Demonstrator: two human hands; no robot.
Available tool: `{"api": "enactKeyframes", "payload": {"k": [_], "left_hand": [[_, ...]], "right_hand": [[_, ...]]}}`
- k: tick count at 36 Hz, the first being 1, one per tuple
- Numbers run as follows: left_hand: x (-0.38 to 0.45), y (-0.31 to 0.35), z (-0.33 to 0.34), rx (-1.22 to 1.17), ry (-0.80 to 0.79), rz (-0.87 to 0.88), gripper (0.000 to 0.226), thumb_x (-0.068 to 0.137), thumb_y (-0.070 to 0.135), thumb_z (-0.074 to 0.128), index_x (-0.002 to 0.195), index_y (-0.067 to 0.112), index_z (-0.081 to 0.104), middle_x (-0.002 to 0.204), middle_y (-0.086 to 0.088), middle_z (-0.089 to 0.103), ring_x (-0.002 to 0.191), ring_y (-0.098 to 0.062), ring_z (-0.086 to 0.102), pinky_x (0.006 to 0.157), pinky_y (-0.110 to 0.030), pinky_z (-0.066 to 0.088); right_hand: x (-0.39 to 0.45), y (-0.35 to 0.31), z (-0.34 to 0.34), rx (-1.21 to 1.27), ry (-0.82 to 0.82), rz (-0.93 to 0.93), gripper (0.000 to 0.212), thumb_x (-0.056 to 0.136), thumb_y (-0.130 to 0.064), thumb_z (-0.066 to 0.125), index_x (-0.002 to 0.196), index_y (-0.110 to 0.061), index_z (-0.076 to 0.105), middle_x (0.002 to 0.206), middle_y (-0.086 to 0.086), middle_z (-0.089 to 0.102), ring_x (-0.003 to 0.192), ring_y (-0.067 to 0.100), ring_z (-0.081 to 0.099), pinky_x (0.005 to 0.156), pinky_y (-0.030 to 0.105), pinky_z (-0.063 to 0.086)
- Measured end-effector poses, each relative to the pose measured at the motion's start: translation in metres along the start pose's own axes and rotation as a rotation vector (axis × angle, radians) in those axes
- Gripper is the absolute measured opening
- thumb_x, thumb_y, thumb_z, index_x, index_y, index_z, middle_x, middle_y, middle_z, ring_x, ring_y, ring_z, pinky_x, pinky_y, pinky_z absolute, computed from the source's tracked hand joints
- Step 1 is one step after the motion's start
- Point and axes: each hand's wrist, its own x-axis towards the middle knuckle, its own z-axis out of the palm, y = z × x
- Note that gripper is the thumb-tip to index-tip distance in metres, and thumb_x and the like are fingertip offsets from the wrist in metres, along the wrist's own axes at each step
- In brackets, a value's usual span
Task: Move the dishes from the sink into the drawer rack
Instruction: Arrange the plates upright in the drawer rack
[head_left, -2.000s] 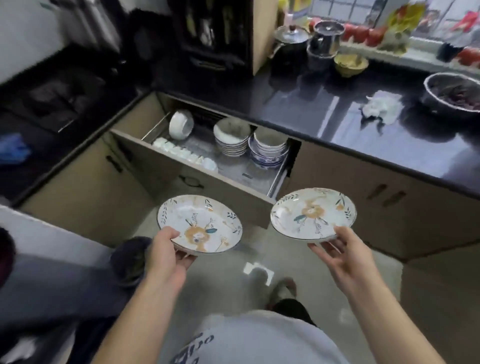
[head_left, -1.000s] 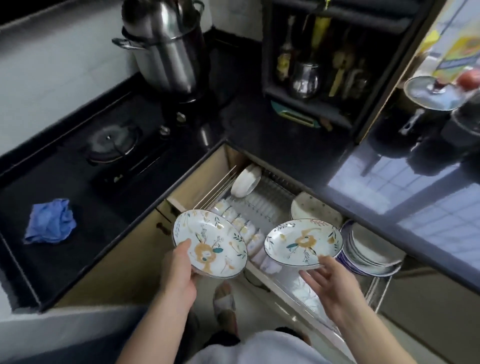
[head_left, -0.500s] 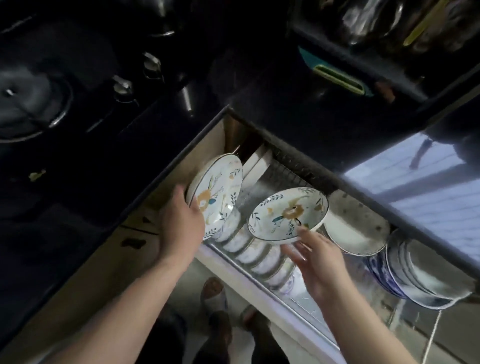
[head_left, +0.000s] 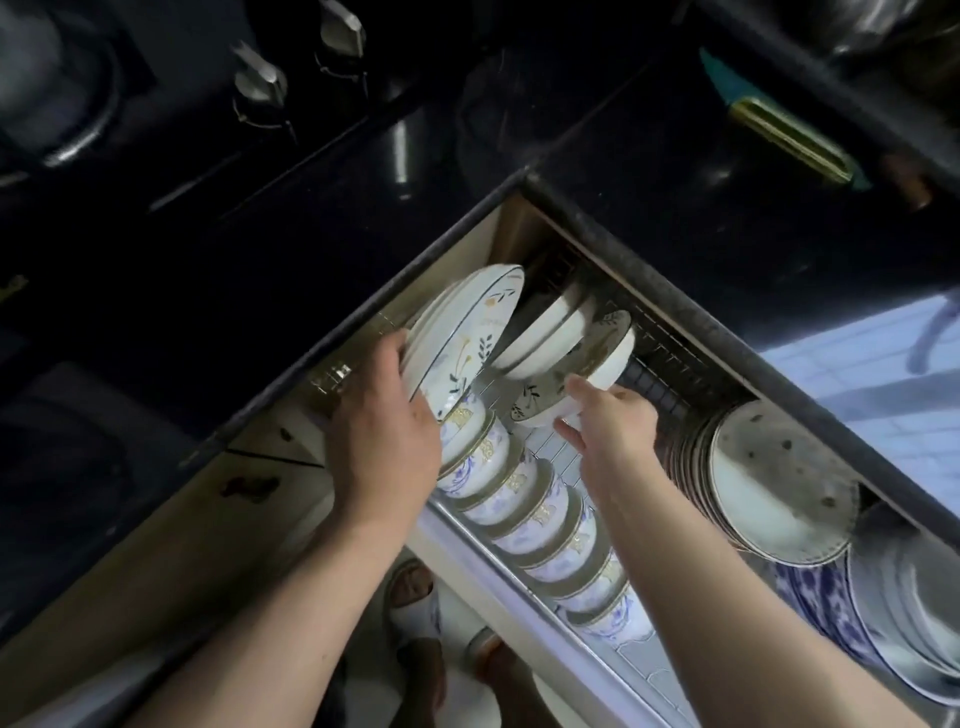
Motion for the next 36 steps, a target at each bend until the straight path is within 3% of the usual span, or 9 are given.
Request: {"api": "enactKeyframes", "payload": {"k": [4,8,12,15,19,25,28,33,36], "left_hand": [[0.001,-0.001,0.0,-0.015,0.008,-0.024,0.044,0.094,0.003,0.055,0.135,0.018,0.056,0.131,-0.004,0.067,0.118,-0.03,0.062,0.091,-0.046,0.055],[0.001,-0.001,0.002,-0.025,0.025,-0.065,0.041,0.095,0.003,0.053,0.133,0.018,0.057,0.132,-0.004,0.066,0.118,-0.031,0.059,0.091,-0.039,0.047],[0.0,-0.001,0.003,-0.032,0.031,-0.075,0.04,0.095,0.002,0.055,0.134,0.014,0.057,0.133,-0.007,0.066,0.119,-0.033,0.06,0.09,-0.036,0.043],[0.0,-0.001,0.004,-0.025,0.031,-0.091,0.04,0.095,0.002,0.055,0.133,0.014,0.058,0.132,-0.006,0.067,0.118,-0.033,0.06,0.089,-0.033,0.04],[0.001,-0.001,0.004,-0.015,0.035,-0.081,0.039,0.094,0.001,0.056,0.13,0.014,0.059,0.129,-0.006,0.068,0.116,-0.033,0.063,0.088,-0.031,0.038],[0.003,-0.003,0.005,-0.014,0.052,-0.1,0.035,0.096,0.002,0.055,0.129,0.013,0.06,0.126,-0.008,0.07,0.114,-0.034,0.064,0.088,-0.032,0.04],[0.004,-0.007,0.008,0.003,0.044,-0.118,0.034,0.097,0.005,0.054,0.129,0.017,0.06,0.125,-0.006,0.07,0.112,-0.031,0.063,0.088,-0.026,0.034],[0.003,-0.005,0.008,-0.006,0.042,-0.112,0.035,0.095,0.003,0.055,0.126,0.018,0.061,0.124,-0.004,0.07,0.112,-0.032,0.063,0.087,-0.029,0.037],[0.003,-0.003,0.006,0.012,0.041,-0.1,0.036,0.095,0.002,0.054,0.128,0.016,0.06,0.126,-0.004,0.069,0.114,-0.03,0.063,0.086,-0.027,0.036]], "right_hand": [[0.005,-0.007,0.014,-0.051,0.01,0.003,0.039,0.088,-0.02,0.079,0.118,-0.004,0.06,0.101,0.011,0.07,0.085,0.025,0.075,0.082,0.043,0.063],[0.004,-0.022,0.022,-0.085,0.03,-0.015,0.026,0.089,-0.017,0.077,0.105,-0.009,0.059,0.092,0.005,0.062,0.1,0.038,0.072,0.087,0.046,0.055],[0.008,-0.029,0.03,-0.119,0.022,-0.032,0.03,0.088,-0.02,0.077,0.077,-0.013,0.05,0.074,0.0,0.052,0.095,0.039,0.074,0.085,0.045,0.06],[0.012,-0.035,0.035,-0.137,0.035,-0.028,0.031,0.087,-0.023,0.078,0.077,-0.013,0.05,0.078,-0.001,0.052,0.091,0.037,0.076,0.063,0.032,0.054],[0.017,-0.044,0.042,-0.154,0.031,0.02,0.036,0.087,-0.026,0.078,0.08,-0.012,0.046,0.08,0.0,0.05,0.083,0.032,0.077,0.052,0.027,0.044],[0.023,-0.046,0.044,-0.167,0.01,0.051,0.041,0.086,-0.03,0.079,0.077,-0.017,0.041,0.082,0.004,0.056,0.078,0.026,0.077,0.071,0.036,0.06],[0.027,-0.042,0.043,-0.162,-0.003,0.037,0.027,0.089,-0.028,0.076,0.09,-0.02,0.05,0.103,0.005,0.063,0.099,0.032,0.075,0.087,0.038,0.059],[0.028,-0.038,0.041,-0.156,0.014,0.037,0.036,0.092,-0.03,0.073,0.088,-0.01,0.043,0.08,-0.002,0.054,0.095,0.03,0.076,0.069,0.027,0.051],[0.038,-0.04,0.038,-0.174,-0.009,0.046,0.027,0.09,-0.02,0.073,0.105,-0.004,0.058,0.099,0.012,0.065,0.075,0.026,0.076,0.07,0.039,0.062]]}}
